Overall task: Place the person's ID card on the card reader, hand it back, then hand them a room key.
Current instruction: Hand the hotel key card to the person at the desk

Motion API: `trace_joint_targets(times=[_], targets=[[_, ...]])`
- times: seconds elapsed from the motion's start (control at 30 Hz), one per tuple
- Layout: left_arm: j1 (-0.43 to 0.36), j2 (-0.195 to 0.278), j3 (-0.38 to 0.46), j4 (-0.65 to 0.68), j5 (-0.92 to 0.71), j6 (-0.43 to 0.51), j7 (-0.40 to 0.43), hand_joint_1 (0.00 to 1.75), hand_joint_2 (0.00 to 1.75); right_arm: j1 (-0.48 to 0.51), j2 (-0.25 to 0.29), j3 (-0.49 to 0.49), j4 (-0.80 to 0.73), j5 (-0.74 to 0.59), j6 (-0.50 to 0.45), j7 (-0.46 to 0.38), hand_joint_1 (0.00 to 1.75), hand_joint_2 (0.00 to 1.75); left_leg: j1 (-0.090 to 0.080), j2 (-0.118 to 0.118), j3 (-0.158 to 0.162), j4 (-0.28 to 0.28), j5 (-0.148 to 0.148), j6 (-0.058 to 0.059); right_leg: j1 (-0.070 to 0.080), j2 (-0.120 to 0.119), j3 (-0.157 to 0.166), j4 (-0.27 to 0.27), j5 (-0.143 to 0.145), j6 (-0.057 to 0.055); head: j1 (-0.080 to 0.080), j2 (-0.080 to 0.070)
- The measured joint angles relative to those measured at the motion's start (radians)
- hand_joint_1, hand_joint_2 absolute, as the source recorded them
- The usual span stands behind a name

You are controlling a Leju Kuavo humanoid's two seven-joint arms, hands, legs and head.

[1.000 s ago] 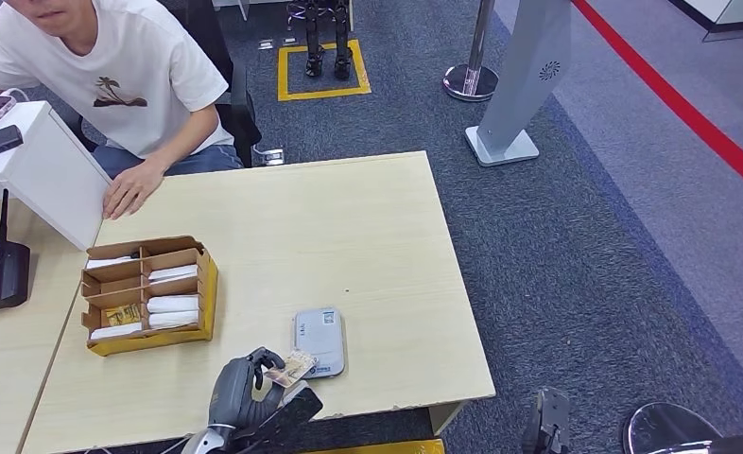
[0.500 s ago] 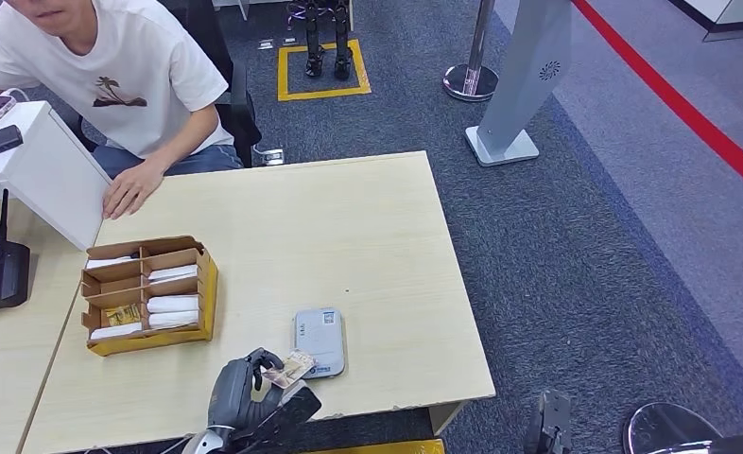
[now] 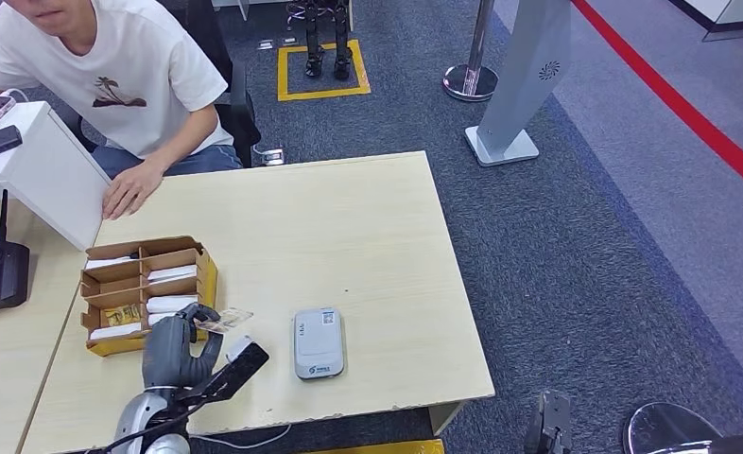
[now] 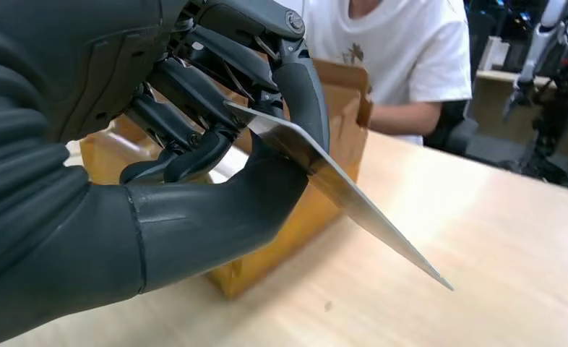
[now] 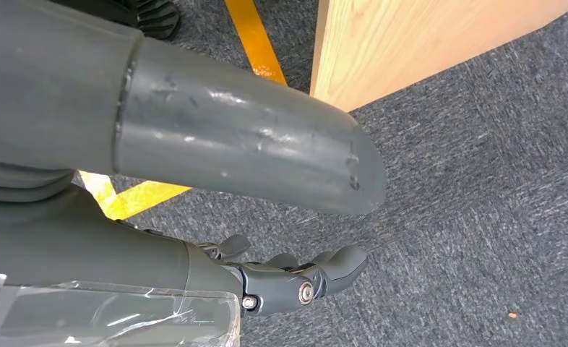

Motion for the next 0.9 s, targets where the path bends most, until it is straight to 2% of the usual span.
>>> trace_joint_targets(times=[0.17,0.27,0.53,0.7,0.9], targets=[[-0.013,0.015,0.031,-0.02,-0.031,0.009,0.0,1.75,1.75,0.0,0.0,0.0,0.0,0.002,0.005,-0.002,0.0,0.0,-0.001,0.0,0.0,0.0,0.0,0.0,0.0,0.0,0.0,0.0,0.0,0.0,0.0,0.0],[-0.045,0.045,0.057,-0.03,-0.043,0.01,0.002,1.75,1.75,-0.001,0.0,0.0,0.0,0.003,0.007,-0.003,0.0,0.0,0.0,0.0,0.0,0.0,0.0,0.0,0.0,0.0,0.0,0.0,0.0,0.0,0.0,0.0],[-0.135,0.173,0.189,-0.054,-0.06,0.003,0.024,1.75,1.75,0.0,0.0,0.0,0.001,0.008,0.021,-0.005,0.0,0.0,0.001,0.0,0.0,0.0,0.001,-0.001,0.0,0.0,0.0,0.001,0.0,-0.001,0.0,0.0],[-0.145,0.257,0.275,-0.076,-0.047,-0.01,0.034,1.75,1.75,0.0,0.0,0.0,0.004,0.006,0.023,-0.011,0.0,0.0,0.001,0.001,0.0,0.0,0.001,-0.001,0.0,0.001,-0.001,0.001,0.0,-0.001,0.0,0.0],[-0.15,0.336,0.378,-0.085,-0.013,-0.026,0.034,1.75,1.75,0.0,0.001,0.0,0.006,0.014,0.019,-0.016,0.0,0.0,0.001,0.0,-0.001,-0.001,0.001,-0.001,0.0,0.001,-0.001,0.001,0.0,-0.001,0.0,0.0]])
